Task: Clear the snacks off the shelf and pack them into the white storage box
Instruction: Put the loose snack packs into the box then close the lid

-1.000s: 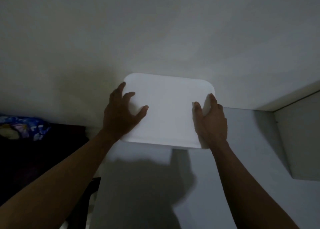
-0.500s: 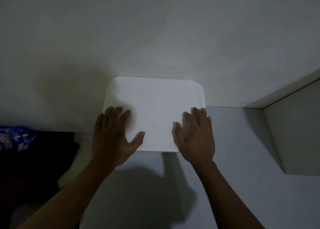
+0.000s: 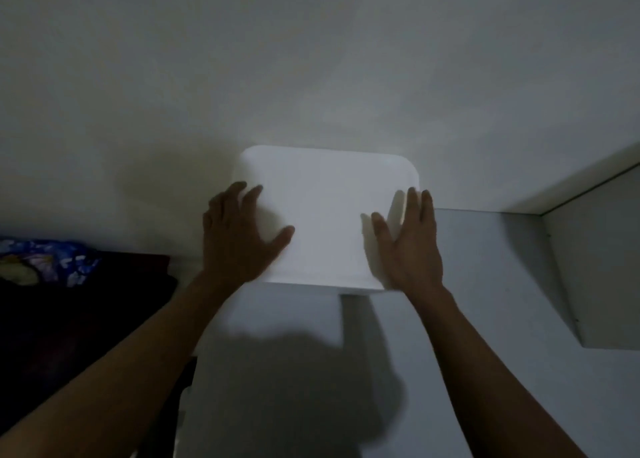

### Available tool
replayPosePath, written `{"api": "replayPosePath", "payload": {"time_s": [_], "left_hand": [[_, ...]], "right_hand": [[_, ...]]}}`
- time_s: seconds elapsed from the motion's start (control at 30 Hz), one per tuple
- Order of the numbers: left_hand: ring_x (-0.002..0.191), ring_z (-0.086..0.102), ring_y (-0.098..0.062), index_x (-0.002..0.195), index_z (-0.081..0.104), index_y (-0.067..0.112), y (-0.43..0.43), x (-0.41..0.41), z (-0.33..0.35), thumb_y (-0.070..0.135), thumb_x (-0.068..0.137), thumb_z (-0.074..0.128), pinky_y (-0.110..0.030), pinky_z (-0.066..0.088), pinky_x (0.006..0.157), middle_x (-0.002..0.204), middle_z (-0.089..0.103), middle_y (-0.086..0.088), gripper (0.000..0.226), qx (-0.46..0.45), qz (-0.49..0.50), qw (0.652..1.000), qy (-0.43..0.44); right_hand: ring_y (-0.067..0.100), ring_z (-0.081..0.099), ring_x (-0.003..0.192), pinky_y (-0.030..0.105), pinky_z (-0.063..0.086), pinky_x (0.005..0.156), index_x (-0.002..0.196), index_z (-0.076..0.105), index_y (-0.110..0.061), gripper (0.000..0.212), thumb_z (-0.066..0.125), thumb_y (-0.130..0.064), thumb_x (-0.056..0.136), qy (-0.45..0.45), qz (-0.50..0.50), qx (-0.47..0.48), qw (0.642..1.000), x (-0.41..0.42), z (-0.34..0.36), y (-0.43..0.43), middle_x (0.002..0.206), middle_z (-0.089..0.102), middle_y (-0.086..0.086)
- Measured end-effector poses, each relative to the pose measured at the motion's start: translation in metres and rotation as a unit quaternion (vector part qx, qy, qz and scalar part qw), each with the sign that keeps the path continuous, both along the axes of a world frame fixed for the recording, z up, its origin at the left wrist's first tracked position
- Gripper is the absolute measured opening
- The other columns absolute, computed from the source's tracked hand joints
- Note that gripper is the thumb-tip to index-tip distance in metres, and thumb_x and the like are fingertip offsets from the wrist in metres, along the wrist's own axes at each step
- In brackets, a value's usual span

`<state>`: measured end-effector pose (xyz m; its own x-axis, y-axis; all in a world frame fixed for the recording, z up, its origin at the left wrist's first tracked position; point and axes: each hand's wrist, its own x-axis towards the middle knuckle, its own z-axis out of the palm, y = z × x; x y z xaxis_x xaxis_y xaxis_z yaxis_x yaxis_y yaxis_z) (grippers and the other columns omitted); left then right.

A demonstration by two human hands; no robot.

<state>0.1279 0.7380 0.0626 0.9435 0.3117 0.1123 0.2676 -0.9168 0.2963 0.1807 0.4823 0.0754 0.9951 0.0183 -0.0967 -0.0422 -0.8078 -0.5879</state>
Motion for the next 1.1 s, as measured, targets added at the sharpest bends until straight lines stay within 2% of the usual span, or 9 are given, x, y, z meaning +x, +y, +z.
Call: {"api": "replayPosePath", "payload": {"time_s": [0.13,0.27,0.33,0.47,0.53,0.67,0.87,1.0,1.1], "left_hand": [[0.134,0.038,-0.039,0.152,0.024,0.011,0.023,0.05,0.009,0.06,0.087,0.057,-0.046,0.033,0.111,0.149,0.039,-0.018,0.088,-0.233,0.104,0.965,0.058],[0.114,0.059,-0.034,0.132,0.054,0.001,0.052,0.088,0.004,0.07,0.084,0.052,-0.041,0.048,0.096,0.13,0.059,-0.019,0.083,-0.464,0.213,0.856,0.082],[0.109,0.061,-0.033,0.127,0.058,0.001,0.057,0.096,-0.001,0.075,0.082,0.05,-0.042,0.049,0.097,0.126,0.062,-0.016,0.087,-0.487,0.222,0.839,0.102],[0.096,0.059,-0.028,0.102,0.064,0.004,0.059,0.108,-0.018,0.063,0.09,0.051,-0.037,0.047,0.085,0.111,0.061,-0.01,0.062,-0.459,0.227,0.856,0.079],[0.093,0.059,-0.027,0.106,0.064,0.002,0.06,0.112,-0.021,0.06,0.089,0.056,-0.038,0.049,0.084,0.109,0.063,-0.012,0.061,-0.452,0.245,0.855,0.067],[0.1,0.062,-0.033,0.104,0.066,0.002,0.06,0.112,-0.022,0.061,0.09,0.053,-0.04,0.049,0.089,0.11,0.065,-0.019,0.062,-0.404,0.252,0.877,0.064],[0.116,0.056,-0.038,0.116,0.065,0.004,0.046,0.098,-0.002,0.059,0.095,0.04,-0.041,0.044,0.097,0.122,0.063,-0.021,0.063,-0.264,0.211,0.941,0.012],[0.117,0.054,-0.035,0.122,0.061,0.011,0.029,0.066,0.008,0.048,0.088,0.056,-0.044,0.047,0.096,0.127,0.059,-0.014,0.05,-0.096,0.076,0.989,-0.088],[0.123,0.054,-0.032,0.115,0.067,0.015,0.006,0.025,-0.001,0.056,0.082,0.049,-0.047,0.04,0.103,0.131,0.061,-0.01,0.056,0.005,-0.06,0.997,-0.051]], "right_hand": [[0.034,0.048,0.132,0.038,0.038,0.105,0.146,0.039,-0.003,0.067,0.033,-0.053,0.102,0.126,-0.074,0.117,0.982,0.057,0.011,-0.009,0.146,0.047,0.021],[0.023,0.06,0.079,0.034,0.047,0.081,0.106,0.056,-0.003,0.061,0.029,-0.057,0.102,0.191,-0.143,0.207,0.949,0.085,0.014,-0.006,0.099,0.064,0.014],[0.019,0.056,0.071,0.033,0.046,0.074,0.102,0.052,-0.004,0.063,0.027,-0.062,0.1,0.219,-0.161,0.182,0.945,0.095,0.01,-0.004,0.082,0.058,0.006],[0.033,0.06,0.108,0.031,0.037,0.078,0.137,0.047,0.0,0.077,0.023,-0.062,0.1,0.209,-0.182,0.115,0.954,0.111,-0.011,-0.002,0.121,0.06,0.015],[0.032,0.059,0.11,0.03,0.036,0.079,0.141,0.044,-0.001,0.077,0.023,-0.063,0.099,0.209,-0.193,0.115,0.952,0.115,-0.017,-0.003,0.131,0.057,0.019],[0.028,0.057,0.096,0.03,0.038,0.078,0.136,0.048,0.003,0.081,0.031,-0.066,0.097,0.191,-0.23,0.144,0.943,0.112,-0.021,-0.004,0.129,0.059,0.018],[0.039,0.06,0.115,0.035,0.045,0.084,0.123,0.06,0.004,0.072,0.038,-0.06,0.098,0.128,-0.224,0.151,0.954,0.094,-0.003,0.002,0.121,0.063,0.025],[0.027,0.045,0.135,0.048,0.026,0.114,0.136,0.053,-0.014,0.052,0.052,-0.046,0.095,-0.039,-0.116,0.026,0.992,0.072,0.003,0.007,0.142,0.051,0.009],[0.024,0.036,0.14,0.054,0.018,0.117,0.129,0.056,-0.019,0.048,0.053,-0.048,0.092,-0.066,0.04,-0.081,0.994,0.036,-0.007,0.015,0.143,0.048,0.005]]}}
